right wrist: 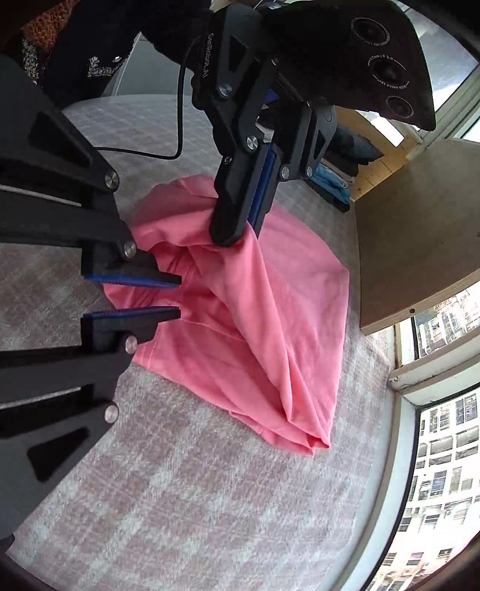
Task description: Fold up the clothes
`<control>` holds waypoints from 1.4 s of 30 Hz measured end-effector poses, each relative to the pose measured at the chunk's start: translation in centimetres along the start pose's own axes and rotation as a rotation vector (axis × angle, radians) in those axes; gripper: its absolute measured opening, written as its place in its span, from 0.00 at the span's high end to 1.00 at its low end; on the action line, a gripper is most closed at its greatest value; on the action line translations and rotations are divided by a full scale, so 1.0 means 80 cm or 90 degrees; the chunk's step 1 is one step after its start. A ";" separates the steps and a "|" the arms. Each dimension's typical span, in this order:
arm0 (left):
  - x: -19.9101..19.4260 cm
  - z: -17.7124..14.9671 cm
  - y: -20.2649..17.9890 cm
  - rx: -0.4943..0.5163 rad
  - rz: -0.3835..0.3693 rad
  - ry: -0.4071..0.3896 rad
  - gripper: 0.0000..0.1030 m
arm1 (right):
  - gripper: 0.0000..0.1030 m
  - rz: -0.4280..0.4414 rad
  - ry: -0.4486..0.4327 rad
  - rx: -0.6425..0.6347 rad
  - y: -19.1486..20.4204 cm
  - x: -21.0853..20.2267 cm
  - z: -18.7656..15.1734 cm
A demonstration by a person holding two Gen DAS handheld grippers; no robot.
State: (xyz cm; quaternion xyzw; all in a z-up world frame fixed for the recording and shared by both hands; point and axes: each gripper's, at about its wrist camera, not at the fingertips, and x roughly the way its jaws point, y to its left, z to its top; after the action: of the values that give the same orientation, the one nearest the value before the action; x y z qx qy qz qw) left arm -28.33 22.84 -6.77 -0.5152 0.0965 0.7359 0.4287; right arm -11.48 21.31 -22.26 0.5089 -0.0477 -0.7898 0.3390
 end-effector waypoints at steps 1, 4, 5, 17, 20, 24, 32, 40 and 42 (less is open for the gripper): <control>-0.001 0.000 0.001 -0.002 0.000 -0.001 0.98 | 0.67 -0.025 0.000 -0.023 0.006 0.000 0.003; -0.003 0.001 0.004 -0.005 -0.001 -0.002 0.98 | 0.58 -0.070 0.037 -0.091 0.023 0.020 0.012; -0.003 0.001 0.004 -0.003 0.000 -0.002 0.98 | 0.58 -0.077 0.050 -0.109 0.024 0.027 0.012; -0.001 -0.001 0.005 -0.002 -0.004 0.001 0.98 | 0.92 0.021 0.037 -0.038 0.004 0.053 0.040; 0.010 0.000 0.003 -0.003 -0.030 0.010 0.98 | 0.92 0.024 0.045 -0.009 -0.001 0.035 0.029; 0.041 -0.004 -0.004 -0.001 -0.073 0.039 0.97 | 0.91 -0.001 0.045 0.031 -0.013 -0.001 0.009; 0.040 -0.023 -0.027 -0.004 -0.142 0.056 0.83 | 0.88 -0.048 -0.031 0.121 -0.050 -0.060 0.000; 0.029 -0.054 -0.017 0.028 -0.067 0.043 0.73 | 0.77 -0.127 -0.043 0.169 -0.078 -0.004 0.082; 0.036 -0.055 -0.023 0.049 -0.066 0.048 0.73 | 0.75 -0.119 -0.047 0.212 -0.099 0.001 0.086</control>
State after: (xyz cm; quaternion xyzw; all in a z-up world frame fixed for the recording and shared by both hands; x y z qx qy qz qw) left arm -24.30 22.95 -10.62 -0.5303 0.1141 0.6885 0.4814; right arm -21.12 25.52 -22.37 0.5309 -0.1427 -0.8171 0.1732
